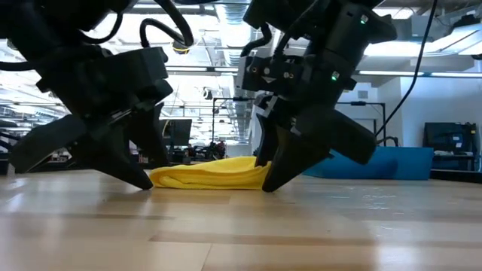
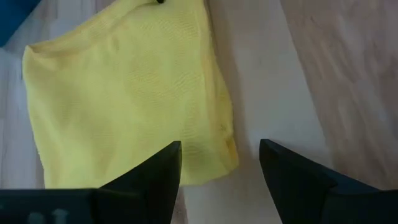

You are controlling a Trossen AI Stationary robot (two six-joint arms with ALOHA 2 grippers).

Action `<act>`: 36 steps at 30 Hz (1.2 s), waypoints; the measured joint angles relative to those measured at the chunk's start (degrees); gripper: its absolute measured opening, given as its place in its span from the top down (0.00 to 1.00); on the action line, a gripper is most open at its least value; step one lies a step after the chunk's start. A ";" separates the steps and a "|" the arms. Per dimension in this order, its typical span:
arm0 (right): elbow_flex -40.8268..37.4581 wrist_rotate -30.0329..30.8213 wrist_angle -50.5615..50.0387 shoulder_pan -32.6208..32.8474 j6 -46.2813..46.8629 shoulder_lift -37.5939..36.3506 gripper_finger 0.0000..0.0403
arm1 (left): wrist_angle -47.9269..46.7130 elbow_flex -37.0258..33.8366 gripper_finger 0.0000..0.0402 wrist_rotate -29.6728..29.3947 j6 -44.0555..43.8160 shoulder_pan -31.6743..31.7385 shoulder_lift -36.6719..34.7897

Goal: Roll microfiber towels into tight, uniform cylinder then place into a basket
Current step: Roll the yellow microfiber cloth

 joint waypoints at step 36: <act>-0.27 -4.84 -0.31 -4.29 15.00 0.26 0.96 | -1.39 -0.04 0.87 10.32 2.01 6.35 0.07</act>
